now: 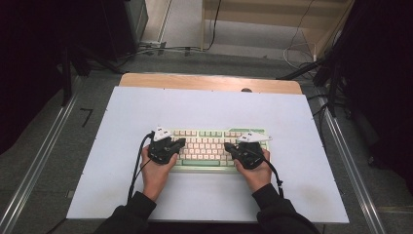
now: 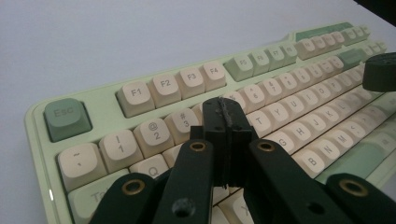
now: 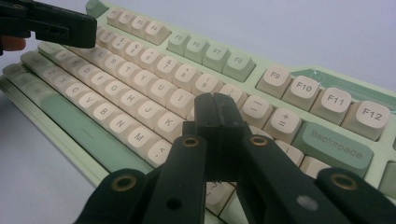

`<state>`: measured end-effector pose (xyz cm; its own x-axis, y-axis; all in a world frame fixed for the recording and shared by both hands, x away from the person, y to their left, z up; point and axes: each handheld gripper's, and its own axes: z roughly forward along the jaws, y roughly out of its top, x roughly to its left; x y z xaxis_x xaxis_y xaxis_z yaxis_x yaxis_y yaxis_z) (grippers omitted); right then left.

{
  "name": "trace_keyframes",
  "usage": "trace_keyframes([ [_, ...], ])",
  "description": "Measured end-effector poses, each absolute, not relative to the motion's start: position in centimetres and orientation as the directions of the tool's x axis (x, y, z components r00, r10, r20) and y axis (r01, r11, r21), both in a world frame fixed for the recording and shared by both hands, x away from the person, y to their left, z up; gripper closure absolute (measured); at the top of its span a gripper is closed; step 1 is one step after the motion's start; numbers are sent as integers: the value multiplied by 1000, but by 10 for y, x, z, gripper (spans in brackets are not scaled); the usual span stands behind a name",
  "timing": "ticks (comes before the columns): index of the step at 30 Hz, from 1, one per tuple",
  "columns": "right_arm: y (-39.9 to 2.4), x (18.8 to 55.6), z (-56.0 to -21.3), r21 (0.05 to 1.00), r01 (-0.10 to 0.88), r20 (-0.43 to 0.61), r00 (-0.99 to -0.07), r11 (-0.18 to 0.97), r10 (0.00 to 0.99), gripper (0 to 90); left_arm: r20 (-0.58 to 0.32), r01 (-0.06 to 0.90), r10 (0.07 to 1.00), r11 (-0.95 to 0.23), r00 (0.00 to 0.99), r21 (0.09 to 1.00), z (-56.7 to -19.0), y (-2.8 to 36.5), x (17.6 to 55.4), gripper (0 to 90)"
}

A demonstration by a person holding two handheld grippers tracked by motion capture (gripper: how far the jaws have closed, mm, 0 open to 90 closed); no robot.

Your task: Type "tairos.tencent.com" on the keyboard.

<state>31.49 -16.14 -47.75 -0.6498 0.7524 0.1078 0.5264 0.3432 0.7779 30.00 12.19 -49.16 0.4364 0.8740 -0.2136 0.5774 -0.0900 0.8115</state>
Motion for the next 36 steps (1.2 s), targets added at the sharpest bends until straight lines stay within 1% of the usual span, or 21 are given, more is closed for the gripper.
trace_keyframes([
  [18,-160,315,-478,777,524,104,-654,350,749,883,-218,587,876,-89,431,805,-497,119,303,900],
  [24,-160,315,-479,775,525,103,-653,351,750,883,-201,589,874,-114,442,800,-498,115,304,900],
  [32,-160,315,-478,778,523,104,-654,348,750,883,-228,563,869,-68,439,824,-488,121,299,900],
  [36,-159,314,-478,777,523,105,-657,350,747,883,-225,560,868,-72,443,826,-486,123,298,900],
])
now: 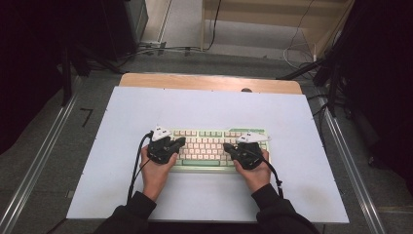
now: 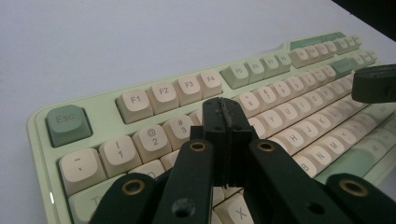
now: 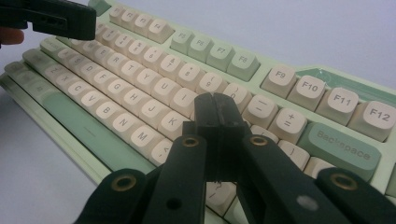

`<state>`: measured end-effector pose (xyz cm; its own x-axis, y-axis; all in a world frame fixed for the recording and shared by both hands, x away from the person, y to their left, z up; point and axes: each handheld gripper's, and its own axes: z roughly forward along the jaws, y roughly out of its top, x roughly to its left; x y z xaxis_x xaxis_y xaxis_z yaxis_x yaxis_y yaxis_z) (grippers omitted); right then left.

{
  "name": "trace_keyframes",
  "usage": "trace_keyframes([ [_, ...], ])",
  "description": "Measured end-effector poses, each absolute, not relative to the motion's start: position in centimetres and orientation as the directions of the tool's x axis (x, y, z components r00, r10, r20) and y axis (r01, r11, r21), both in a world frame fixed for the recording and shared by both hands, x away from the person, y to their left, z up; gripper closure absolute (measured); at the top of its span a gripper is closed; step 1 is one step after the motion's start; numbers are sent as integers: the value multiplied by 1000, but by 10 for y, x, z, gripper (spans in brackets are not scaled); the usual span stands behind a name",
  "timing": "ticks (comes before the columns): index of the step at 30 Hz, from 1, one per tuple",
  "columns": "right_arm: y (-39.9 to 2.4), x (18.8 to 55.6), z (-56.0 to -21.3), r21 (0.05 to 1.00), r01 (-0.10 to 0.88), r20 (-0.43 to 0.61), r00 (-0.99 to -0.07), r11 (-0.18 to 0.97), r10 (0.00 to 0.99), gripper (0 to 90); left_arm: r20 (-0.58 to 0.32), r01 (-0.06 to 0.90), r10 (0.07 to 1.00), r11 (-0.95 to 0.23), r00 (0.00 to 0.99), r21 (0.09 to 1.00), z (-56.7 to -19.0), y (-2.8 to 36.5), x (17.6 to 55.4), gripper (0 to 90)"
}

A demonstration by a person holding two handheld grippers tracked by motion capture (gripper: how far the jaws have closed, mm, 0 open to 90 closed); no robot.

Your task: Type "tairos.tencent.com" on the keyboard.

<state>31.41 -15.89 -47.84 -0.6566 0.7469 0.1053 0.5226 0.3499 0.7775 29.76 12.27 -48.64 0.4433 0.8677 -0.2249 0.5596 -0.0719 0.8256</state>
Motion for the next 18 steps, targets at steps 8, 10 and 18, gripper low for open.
trace_keyframes([
  [8,-154,313,-478,778,516,102,-668,359,737,883,-226,562,871,-68,437,824,-487,124,298,900],
  [10,-152,312,-479,777,515,104,-672,361,733,883,-224,564,870,-73,439,823,-487,124,298,900],
  [18,-140,310,-480,776,505,105,-694,378,712,883,-226,562,870,-69,438,824,-487,126,298,900],
])
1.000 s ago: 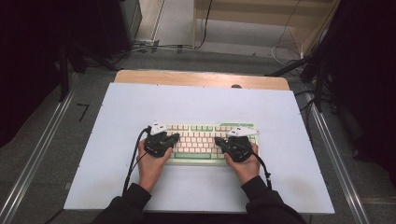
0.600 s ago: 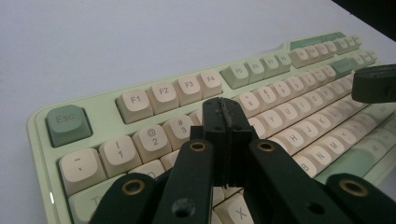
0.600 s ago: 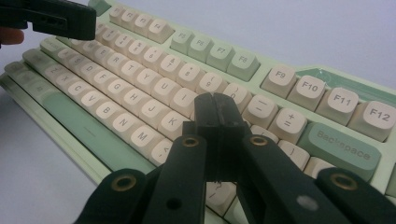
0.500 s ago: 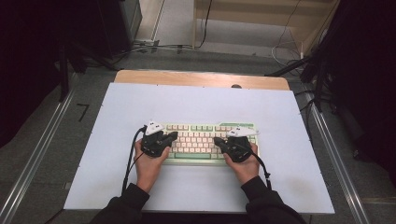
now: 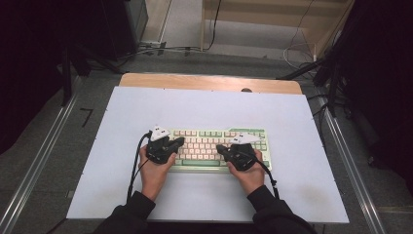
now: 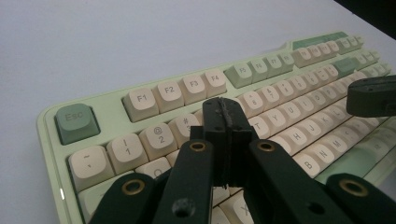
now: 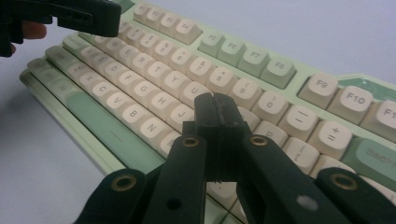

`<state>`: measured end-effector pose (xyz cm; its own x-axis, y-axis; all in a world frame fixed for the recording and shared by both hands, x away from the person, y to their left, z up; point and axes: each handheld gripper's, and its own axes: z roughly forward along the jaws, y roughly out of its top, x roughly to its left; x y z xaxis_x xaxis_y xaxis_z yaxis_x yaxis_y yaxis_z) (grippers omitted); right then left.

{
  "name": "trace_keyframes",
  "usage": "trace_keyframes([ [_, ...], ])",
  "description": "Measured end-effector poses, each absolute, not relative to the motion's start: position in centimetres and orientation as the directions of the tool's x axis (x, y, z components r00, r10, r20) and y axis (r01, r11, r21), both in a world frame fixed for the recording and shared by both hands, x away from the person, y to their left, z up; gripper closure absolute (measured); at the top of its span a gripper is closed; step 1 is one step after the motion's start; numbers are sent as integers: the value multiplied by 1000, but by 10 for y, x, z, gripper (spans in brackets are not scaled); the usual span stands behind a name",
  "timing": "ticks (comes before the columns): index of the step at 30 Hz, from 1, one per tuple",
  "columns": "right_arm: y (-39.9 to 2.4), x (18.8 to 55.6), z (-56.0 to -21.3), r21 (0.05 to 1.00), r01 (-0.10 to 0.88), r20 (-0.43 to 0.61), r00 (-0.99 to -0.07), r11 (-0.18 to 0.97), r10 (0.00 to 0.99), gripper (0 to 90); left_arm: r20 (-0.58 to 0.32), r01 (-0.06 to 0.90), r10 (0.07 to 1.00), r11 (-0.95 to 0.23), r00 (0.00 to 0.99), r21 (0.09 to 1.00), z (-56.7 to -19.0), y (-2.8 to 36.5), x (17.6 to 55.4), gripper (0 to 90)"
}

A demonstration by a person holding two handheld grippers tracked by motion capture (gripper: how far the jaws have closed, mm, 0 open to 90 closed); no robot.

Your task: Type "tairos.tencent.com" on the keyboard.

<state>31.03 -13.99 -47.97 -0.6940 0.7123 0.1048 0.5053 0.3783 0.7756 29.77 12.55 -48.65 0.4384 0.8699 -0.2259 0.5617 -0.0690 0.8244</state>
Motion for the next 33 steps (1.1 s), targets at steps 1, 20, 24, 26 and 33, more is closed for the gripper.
trace_keyframes([
  [1,-138,310,-480,777,504,106,-695,377,711,883,-226,562,870,-69,438,824,-487,126,298,900],
  [20,-114,304,-486,764,479,95,-747,433,658,883,-220,566,871,-78,439,821,-489,125,298,900],
  [24,-113,304,-486,763,477,93,-749,436,655,883,-219,564,872,-77,438,822,-488,125,298,900],
  [26,-112,304,-486,763,478,96,-750,435,655,883,-218,563,872,-76,437,823,-488,126,298,900],
  [33,-109,304,-488,760,475,93,-756,444,648,883,-219,563,871,-78,440,823,-488,125,298,900],
])
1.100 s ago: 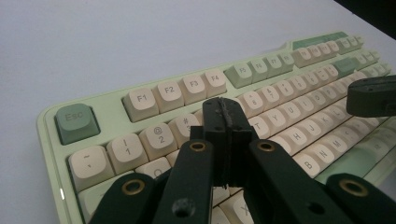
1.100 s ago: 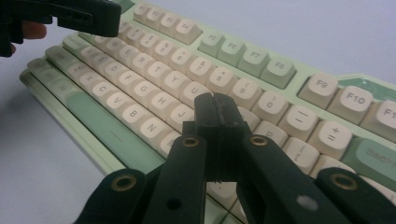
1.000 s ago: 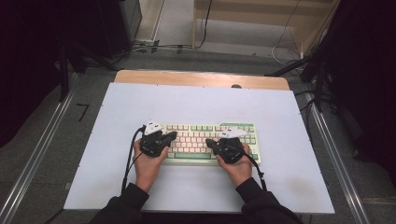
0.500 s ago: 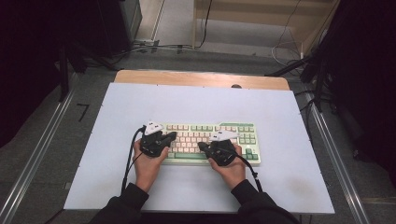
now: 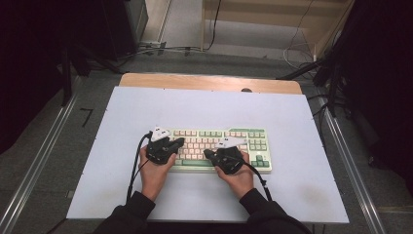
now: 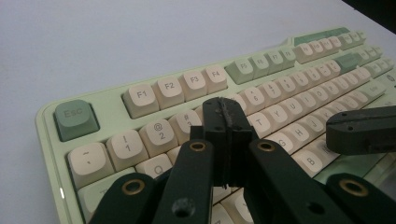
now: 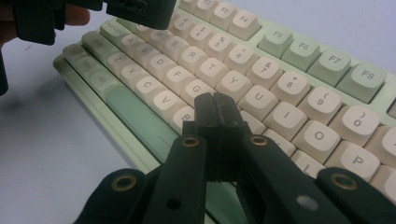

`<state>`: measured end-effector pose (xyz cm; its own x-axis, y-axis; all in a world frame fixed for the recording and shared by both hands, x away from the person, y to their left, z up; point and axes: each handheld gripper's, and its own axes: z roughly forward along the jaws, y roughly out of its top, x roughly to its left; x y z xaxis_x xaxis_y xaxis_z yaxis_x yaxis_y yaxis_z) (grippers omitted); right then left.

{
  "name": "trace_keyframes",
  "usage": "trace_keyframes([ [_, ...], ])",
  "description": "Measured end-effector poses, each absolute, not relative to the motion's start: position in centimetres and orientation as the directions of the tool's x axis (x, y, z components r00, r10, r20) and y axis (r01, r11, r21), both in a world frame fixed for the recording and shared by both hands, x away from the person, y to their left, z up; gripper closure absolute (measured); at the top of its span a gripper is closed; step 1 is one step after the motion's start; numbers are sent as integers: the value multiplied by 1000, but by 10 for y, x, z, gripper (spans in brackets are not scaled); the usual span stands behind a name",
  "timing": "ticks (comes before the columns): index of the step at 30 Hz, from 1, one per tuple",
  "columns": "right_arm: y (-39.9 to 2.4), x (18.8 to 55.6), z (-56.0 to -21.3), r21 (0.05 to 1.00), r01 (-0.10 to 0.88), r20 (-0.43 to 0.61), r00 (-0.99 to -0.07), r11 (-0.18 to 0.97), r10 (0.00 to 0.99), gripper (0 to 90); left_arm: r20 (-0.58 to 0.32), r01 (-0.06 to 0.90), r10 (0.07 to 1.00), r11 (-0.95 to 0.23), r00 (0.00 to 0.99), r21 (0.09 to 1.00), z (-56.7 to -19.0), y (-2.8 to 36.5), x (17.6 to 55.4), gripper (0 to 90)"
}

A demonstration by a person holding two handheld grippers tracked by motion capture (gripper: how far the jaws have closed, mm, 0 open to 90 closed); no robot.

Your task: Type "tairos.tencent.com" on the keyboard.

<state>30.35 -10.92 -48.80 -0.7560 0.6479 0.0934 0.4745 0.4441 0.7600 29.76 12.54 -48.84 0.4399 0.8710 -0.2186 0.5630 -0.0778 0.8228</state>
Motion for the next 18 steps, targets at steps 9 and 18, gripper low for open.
trace_keyframes([
  [9,-109,303,-488,760,475,93,-755,444,649,883,-219,563,870,-78,441,823,-488,125,297,900],
  [18,-108,303,-488,759,474,91,-756,446,649,883,-218,561,871,-78,441,824,-488,126,297,900],
])
